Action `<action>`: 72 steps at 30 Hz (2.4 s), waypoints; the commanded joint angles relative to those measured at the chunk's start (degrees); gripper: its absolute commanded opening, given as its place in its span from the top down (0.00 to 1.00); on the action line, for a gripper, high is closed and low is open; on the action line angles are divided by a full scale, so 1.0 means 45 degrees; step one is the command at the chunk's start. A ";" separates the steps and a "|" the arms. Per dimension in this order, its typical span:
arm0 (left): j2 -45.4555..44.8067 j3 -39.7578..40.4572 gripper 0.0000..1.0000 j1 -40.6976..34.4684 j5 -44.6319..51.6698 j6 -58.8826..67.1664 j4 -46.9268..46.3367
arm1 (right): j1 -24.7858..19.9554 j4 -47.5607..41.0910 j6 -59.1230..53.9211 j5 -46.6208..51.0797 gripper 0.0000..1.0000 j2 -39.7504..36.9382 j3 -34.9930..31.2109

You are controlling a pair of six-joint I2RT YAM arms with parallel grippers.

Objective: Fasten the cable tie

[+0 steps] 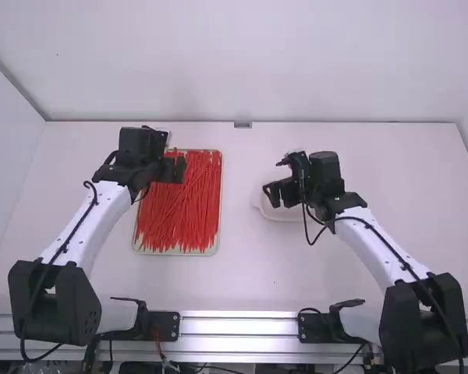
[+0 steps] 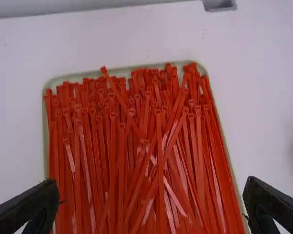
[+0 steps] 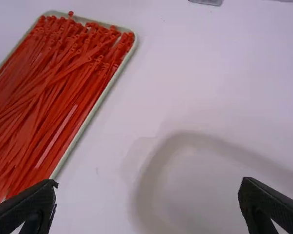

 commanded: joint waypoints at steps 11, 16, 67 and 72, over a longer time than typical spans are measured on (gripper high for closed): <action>0.2637 0.3055 0.01 0.0068 0.0044 0.0495 -0.1486 | 0.0073 0.0117 -0.0238 -0.0078 0.00 0.0058 0.0491; 0.4313 0.5047 0.01 0.0044 -0.0719 -0.0112 -0.2327 | 0.0117 0.0102 -0.0287 -0.0073 0.00 0.0058 0.0491; 0.7873 0.3410 0.02 0.0223 -0.0238 0.3113 0.1219 | 0.0092 -0.0121 -0.0282 -0.0039 0.00 0.0058 0.0481; 0.7873 0.3327 0.11 0.0223 -0.0277 0.3264 0.1569 | 0.0107 -0.0131 -0.0282 -0.0039 0.00 0.0058 0.0481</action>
